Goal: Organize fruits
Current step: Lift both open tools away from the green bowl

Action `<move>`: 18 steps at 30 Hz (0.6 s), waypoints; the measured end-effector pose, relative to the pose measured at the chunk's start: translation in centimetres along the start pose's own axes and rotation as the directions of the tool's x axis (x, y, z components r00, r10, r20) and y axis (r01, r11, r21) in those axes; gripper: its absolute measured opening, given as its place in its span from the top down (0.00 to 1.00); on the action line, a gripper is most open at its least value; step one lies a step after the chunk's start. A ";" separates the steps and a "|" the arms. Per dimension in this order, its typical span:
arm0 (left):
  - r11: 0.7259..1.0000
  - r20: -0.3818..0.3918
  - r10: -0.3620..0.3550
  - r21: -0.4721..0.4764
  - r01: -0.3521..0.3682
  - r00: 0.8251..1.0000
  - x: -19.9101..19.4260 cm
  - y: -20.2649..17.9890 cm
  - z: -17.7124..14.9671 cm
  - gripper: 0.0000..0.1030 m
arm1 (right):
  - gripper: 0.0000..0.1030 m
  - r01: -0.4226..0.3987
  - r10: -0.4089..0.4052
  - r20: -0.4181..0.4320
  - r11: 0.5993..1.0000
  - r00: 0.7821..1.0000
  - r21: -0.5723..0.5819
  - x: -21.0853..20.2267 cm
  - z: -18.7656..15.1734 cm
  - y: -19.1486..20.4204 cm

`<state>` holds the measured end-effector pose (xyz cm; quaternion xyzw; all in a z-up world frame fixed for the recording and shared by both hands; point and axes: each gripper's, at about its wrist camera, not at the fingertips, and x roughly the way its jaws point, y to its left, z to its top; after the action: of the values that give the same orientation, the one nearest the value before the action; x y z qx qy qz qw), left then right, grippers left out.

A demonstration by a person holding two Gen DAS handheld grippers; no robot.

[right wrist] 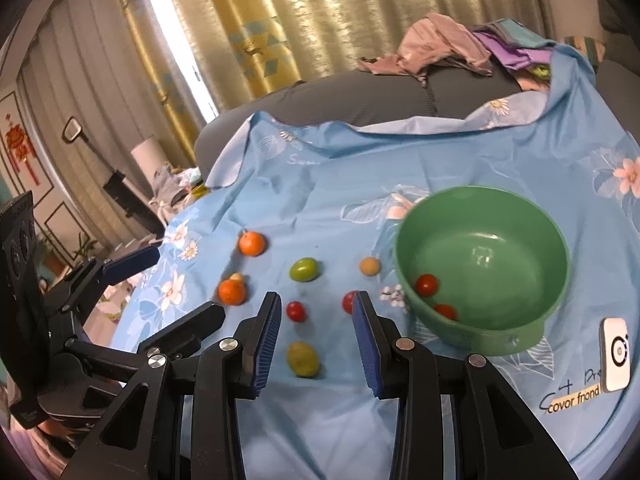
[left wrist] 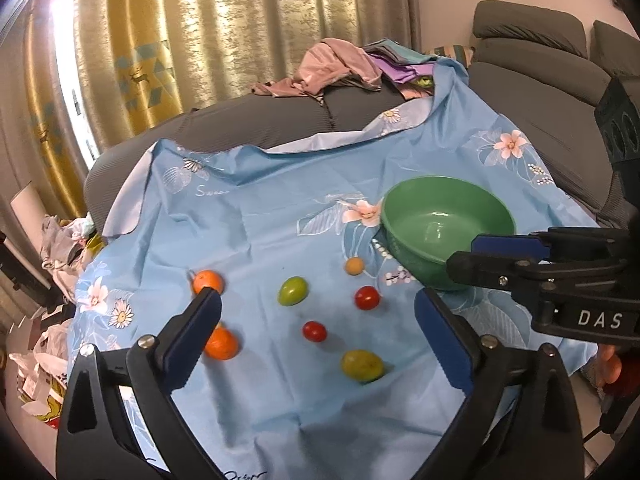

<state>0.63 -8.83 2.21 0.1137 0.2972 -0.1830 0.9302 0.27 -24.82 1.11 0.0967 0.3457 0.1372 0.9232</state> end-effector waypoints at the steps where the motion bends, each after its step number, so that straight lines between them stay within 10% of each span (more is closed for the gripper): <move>1: 1.000 0.000 0.004 -0.006 -0.004 1.000 -0.1 0.2 -0.1 0.05 | 0.64 0.001 -0.001 -0.004 1.000 1.000 -0.007 0.1 0.0 0.4; 18: 0.996 -0.053 -0.005 -0.094 0.000 0.999 1.1 4.0 -2.2 0.02 | 0.52 0.028 -0.031 -0.071 0.998 0.997 -0.049 2.9 0.0 3.1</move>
<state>1.95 -4.80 0.26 0.0745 0.3302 -0.1669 0.9261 1.77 -20.98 0.17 0.0644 0.3766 0.1353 0.9142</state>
